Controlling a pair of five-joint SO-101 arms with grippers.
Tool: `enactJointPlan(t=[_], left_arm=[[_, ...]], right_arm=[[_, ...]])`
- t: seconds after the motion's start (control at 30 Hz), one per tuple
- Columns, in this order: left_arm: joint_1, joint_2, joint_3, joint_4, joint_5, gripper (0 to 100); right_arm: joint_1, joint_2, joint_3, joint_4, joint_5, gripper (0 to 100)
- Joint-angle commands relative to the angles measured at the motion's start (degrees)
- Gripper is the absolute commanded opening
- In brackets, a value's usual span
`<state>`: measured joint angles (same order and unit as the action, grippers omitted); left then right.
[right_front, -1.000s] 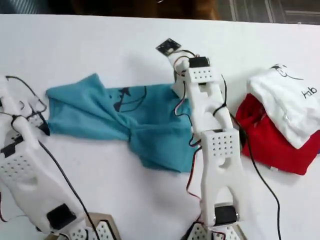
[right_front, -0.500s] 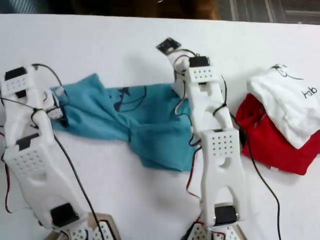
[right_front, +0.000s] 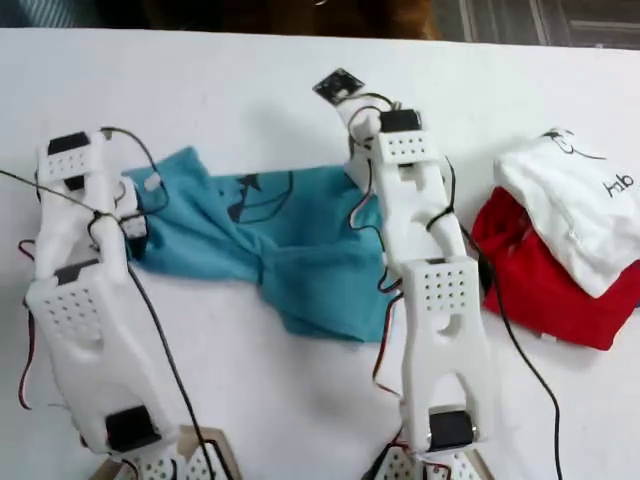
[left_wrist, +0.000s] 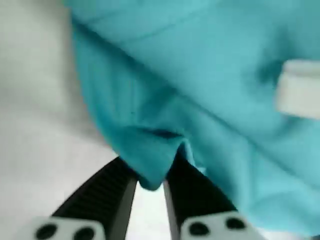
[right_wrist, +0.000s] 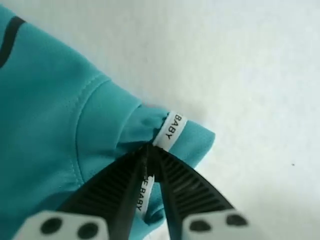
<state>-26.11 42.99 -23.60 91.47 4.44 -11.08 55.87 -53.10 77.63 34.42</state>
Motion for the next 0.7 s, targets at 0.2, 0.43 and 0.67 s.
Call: enactJointPlan(t=[0.2, 0.43, 0.67], left_arm=[[-0.62, -0.35, -13.05, 10.90, -3.52, 3], [-1.32, -2.29, -9.45, 11.08, -8.70, 3], [-5.54, -12.66, -3.91, 11.08, -16.44, 3]], right_arm=[[0.57, 2.07, -2.55, 0.31, -0.44, 1.8], [0.57, 3.74, -2.55, -0.31, -0.44, 1.8], [0.66, 3.91, -2.55, -1.27, -0.44, 1.8]])
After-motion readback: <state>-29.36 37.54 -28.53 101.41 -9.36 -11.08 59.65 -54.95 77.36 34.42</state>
